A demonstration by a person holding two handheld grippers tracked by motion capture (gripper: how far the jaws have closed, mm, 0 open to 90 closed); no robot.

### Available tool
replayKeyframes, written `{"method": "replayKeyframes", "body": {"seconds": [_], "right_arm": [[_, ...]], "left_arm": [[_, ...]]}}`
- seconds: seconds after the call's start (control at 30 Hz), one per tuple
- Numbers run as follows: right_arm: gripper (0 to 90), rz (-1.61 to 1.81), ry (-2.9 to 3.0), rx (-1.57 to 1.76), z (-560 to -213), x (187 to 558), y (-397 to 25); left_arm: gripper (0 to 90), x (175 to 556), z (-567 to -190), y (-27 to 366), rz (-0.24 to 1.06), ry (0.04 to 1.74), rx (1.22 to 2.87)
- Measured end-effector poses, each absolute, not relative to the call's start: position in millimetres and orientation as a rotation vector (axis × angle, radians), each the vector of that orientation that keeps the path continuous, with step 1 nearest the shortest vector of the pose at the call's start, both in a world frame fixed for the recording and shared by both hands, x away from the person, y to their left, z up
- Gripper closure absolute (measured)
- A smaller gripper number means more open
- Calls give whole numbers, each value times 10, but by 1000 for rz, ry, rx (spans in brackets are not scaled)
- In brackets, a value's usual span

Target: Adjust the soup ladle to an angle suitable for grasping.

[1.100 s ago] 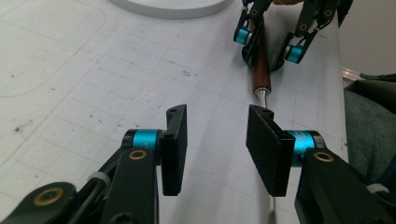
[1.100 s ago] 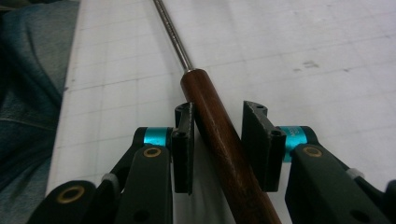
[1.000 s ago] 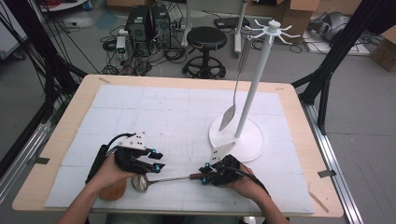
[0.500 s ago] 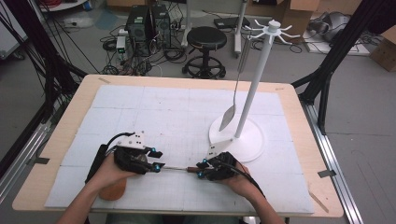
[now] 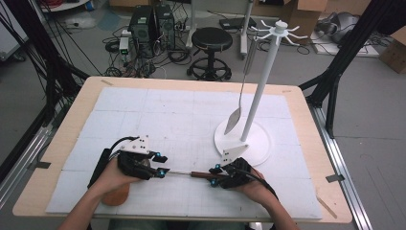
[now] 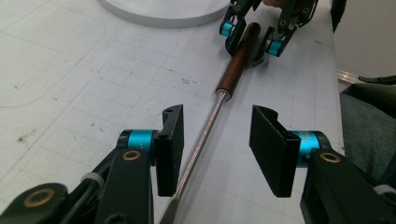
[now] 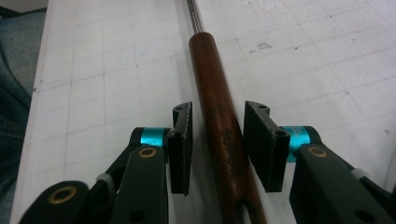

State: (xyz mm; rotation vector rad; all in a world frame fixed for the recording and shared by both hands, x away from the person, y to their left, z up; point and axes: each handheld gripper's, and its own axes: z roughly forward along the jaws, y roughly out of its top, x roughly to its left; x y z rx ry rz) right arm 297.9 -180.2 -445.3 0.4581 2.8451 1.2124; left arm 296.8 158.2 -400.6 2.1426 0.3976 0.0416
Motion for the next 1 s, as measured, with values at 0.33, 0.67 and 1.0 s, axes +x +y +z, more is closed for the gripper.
{"method": "replayKeyframes", "body": {"seconds": [0.33, 0.67, 1.0], "right_arm": [[717, 1230, 2845, 401, -4460, 2988, -1813], [730, 1262, 2842, 356, -4293, 2916, -1773], [730, 1273, 2843, 397, -4111, 2891, -1733]], "left_arm": [[545, 2961, -4008, 1570, 39, 379, 2148], [538, 2948, -4005, 1540, 35, 367, 2150], [535, 2947, -4027, 1498, 30, 353, 2165]]}}
